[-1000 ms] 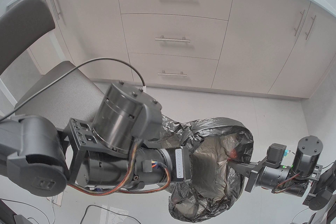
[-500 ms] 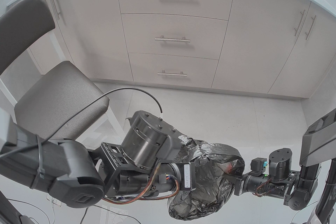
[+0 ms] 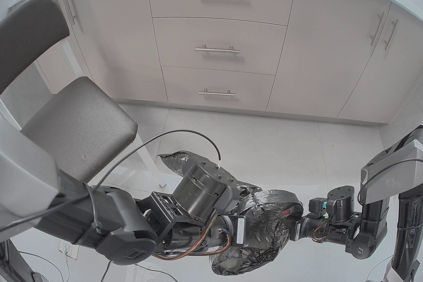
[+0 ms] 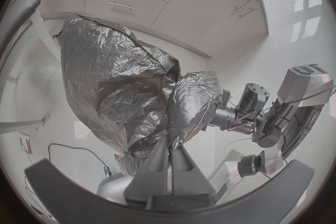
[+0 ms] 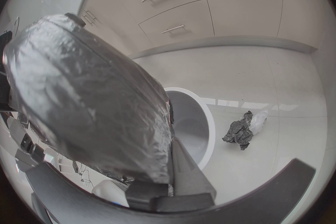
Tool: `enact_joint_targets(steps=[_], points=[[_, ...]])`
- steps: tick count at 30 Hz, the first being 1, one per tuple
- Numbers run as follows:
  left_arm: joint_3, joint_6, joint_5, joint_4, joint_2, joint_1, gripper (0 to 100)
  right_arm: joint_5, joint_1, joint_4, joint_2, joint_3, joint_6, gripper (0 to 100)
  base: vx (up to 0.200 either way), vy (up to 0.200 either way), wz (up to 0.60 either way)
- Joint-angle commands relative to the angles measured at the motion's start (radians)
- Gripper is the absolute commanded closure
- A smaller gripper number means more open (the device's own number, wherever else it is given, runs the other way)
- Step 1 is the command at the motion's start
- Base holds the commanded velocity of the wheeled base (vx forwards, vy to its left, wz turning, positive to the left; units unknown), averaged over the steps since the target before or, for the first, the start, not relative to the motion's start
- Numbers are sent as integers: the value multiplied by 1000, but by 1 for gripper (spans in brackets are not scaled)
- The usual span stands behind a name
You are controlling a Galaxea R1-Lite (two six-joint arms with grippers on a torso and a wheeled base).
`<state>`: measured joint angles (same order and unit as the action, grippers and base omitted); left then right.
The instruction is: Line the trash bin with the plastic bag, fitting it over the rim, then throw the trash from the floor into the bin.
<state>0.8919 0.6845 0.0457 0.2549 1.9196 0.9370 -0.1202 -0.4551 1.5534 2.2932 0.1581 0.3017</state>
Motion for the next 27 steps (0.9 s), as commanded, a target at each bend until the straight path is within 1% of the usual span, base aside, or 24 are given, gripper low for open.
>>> enact_joint_targets(steps=[1,10,14,18,21,22,23,24,27], points=[[5,-39,-1,55,90,0,100,-1,33,17,34,12,0,100,0,0,0],[-5,-51,0,70,104,26,100,-10,32,17,37,-80,-30,100,0,0,0],[-18,-54,2,67,105,40,100,-10,7,17,22,-130,-39,100,0,0,0],[-30,-52,3,61,99,54,100,-10,3,17,23,-157,-38,100,0,0,0],[-33,-49,23,57,90,57,100,-12,3,17,17,-157,-39,100,0,0,0],[-31,-48,51,41,72,55,100,-16,3,17,3,-157,-39,100,0,0,0],[-31,-49,54,38,68,55,100,-18,3,17,3,-157,-39,100,0,0,0],[-27,-48,75,12,56,54,100,-32,3,17,0,-157,-39,100,0,0,0],[-25,-49,79,-3,65,54,100,-36,4,17,31,-155,-39,100,0,0,0]])
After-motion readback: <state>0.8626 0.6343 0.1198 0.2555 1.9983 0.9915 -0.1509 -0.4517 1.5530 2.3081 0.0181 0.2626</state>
